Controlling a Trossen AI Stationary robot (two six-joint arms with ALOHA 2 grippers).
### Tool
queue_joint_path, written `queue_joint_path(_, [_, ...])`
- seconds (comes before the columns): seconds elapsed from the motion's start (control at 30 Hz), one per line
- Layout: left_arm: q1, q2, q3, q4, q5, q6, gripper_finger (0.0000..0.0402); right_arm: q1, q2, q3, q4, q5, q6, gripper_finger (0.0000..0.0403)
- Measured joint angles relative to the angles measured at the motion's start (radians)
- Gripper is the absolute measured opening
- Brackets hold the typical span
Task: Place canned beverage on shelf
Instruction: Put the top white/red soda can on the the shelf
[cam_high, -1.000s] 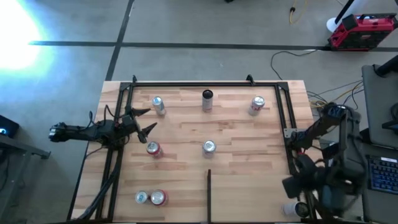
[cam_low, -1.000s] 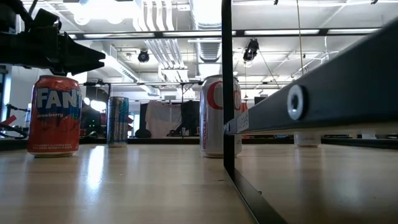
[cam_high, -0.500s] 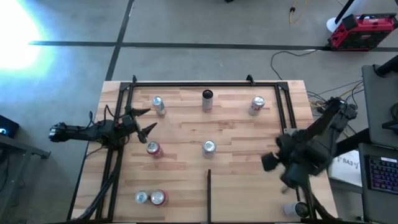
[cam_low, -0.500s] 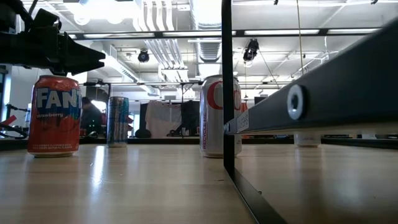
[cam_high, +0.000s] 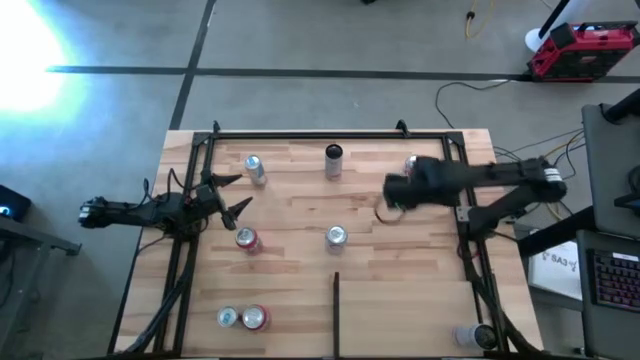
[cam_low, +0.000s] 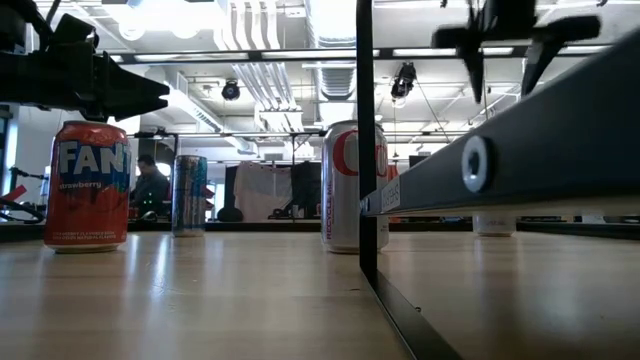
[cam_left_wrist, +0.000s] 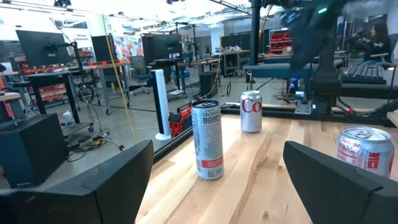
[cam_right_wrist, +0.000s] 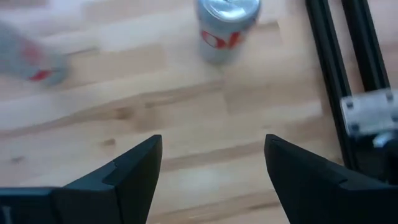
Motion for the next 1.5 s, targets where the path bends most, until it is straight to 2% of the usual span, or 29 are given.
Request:
queue_joint_path(0.1, [0.000,0.000,0.000,0.000,0.000,0.000,0.0343,-0.147,0.024,0.000,0.035,-0.134,-0.093,0.0269])
queue_joint_path(0.2, [0.000,0.000,0.000,0.000,0.000,0.000,0.0343,-0.261,0.035,0.000,0.076,-0.224,-0.209,0.0270])
queue_joint_path(0.43, [0.000,0.000,0.000,0.000,0.000,0.000,0.0343,-0.411,0.021,0.000,0.112,-0.255,-0.273,0.0270])
queue_joint_path(0.6, [0.000,0.000,0.000,0.000,0.000,0.000,0.0343,-0.434,0.015,0.000,0.108,-0.251,-0.275,0.0290])
queue_joint_path(0.9, [0.000,0.000,0.000,0.000,0.000,0.000,0.0343,-0.438,0.015,0.000,0.065,-0.204,-0.222,0.0378])
queue_joint_path(1.1, [0.000,0.000,0.000,0.000,0.000,0.000,0.0343,-0.399,0.014,-0.014,0.040,-0.246,-0.203,0.0384])
queue_joint_path(1.17, [0.000,0.000,0.000,0.000,0.000,0.000,0.0343,-0.384,0.014,-0.016,0.040,-0.217,-0.169,0.0384])
queue_joint_path(1.37, [0.000,0.000,0.000,0.000,0.000,0.000,0.0343,-0.381,0.016,-0.016,0.045,0.003,-0.087,0.0384])
queue_joint_path(1.5, [0.000,0.000,0.000,0.000,0.000,0.000,0.0343,-0.400,0.021,-0.016,0.046,0.066,-0.061,0.0384])
